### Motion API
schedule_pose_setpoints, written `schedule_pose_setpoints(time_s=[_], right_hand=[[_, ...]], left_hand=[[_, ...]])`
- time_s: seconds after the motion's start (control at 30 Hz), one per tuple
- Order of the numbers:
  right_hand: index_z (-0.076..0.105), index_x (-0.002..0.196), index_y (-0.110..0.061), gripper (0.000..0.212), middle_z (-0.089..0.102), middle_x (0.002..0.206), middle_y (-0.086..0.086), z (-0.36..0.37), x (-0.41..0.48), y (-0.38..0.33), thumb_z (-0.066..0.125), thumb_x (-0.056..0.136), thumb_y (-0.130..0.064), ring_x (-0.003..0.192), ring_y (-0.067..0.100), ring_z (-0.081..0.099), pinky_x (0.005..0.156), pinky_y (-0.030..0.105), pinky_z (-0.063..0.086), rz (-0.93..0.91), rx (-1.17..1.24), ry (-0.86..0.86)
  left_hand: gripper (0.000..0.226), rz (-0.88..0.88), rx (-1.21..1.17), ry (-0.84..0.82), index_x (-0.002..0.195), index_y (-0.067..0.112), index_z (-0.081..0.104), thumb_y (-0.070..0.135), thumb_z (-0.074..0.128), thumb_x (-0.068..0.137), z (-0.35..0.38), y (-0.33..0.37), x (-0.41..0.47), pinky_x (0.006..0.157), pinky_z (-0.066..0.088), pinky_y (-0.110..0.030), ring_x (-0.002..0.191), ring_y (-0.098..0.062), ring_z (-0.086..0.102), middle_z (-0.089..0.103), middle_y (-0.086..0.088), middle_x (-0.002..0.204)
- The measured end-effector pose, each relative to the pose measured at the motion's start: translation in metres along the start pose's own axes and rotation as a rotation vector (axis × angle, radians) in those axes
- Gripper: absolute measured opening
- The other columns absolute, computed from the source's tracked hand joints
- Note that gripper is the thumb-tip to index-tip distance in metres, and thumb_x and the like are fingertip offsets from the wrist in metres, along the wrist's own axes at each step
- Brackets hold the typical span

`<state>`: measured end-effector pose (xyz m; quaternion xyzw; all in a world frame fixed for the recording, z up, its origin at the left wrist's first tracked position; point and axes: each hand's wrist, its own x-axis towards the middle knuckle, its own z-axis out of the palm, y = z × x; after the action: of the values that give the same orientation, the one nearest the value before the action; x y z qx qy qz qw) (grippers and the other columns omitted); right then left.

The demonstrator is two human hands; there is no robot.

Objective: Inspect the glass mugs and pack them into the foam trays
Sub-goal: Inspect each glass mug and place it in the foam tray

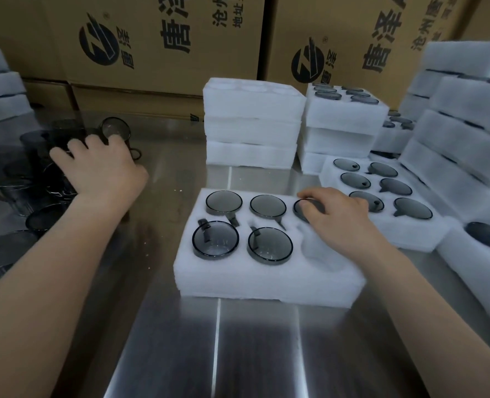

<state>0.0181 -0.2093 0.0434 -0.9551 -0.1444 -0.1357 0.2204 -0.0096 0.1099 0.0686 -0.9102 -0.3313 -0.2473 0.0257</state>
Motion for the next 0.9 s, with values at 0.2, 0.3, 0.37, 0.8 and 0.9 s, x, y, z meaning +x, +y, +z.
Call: schedule_pose_setpoints(time_s=[0.2,0.3,0.37,0.8,0.9], right_hand=[[0.063,0.116,-0.033,0.026,0.062,0.121,-0.006,0.000,0.000,0.000,0.044,0.098,-0.036,0.119,0.018,0.050,0.096,0.034,0.017,0.000,0.004,-0.003],[0.062,0.117,-0.032,0.027,0.062,0.122,-0.005,0.000,0.000,0.001,0.044,0.098,-0.037,0.120,0.018,0.050,0.100,0.035,0.017,-0.003,0.008,-0.004],[0.062,0.118,-0.032,0.027,0.062,0.123,-0.006,0.000,0.000,0.001,0.044,0.098,-0.037,0.120,0.018,0.050,0.100,0.036,0.017,-0.006,0.005,-0.004],[0.061,0.117,-0.033,0.027,0.062,0.121,-0.006,0.000,0.001,0.002,0.043,0.098,-0.037,0.119,0.017,0.050,0.098,0.033,0.015,-0.002,0.003,-0.016],[0.061,0.117,-0.034,0.027,0.062,0.120,-0.006,0.000,0.000,0.002,0.043,0.097,-0.038,0.119,0.017,0.050,0.098,0.034,0.016,0.000,0.004,-0.019]], left_hand=[[0.037,0.011,0.048,-0.023,0.110,0.007,0.059,0.029,0.066,0.081,-0.004,-0.005,0.000,0.106,0.023,-0.056,0.117,-0.046,0.043,0.052,-0.026,0.120],[0.040,-0.016,0.063,-0.071,0.114,0.009,0.058,0.029,0.067,0.080,-0.004,-0.009,-0.001,0.107,0.021,-0.058,0.121,-0.046,0.038,0.047,-0.027,0.125],[0.038,-0.010,0.066,-0.078,0.114,0.010,0.058,0.023,0.068,0.079,-0.003,-0.011,-0.003,0.106,0.022,-0.056,0.121,-0.045,0.035,0.043,-0.027,0.124],[0.027,0.083,-0.202,0.126,0.097,0.010,0.064,-0.010,0.057,0.080,-0.003,-0.017,-0.012,0.098,0.026,-0.057,0.103,-0.043,0.047,0.058,-0.020,0.100],[0.023,0.095,-0.314,0.214,0.094,0.011,0.062,-0.009,0.054,0.084,-0.003,-0.017,-0.014,0.095,0.027,-0.055,0.095,-0.040,0.053,0.062,-0.016,0.095]])
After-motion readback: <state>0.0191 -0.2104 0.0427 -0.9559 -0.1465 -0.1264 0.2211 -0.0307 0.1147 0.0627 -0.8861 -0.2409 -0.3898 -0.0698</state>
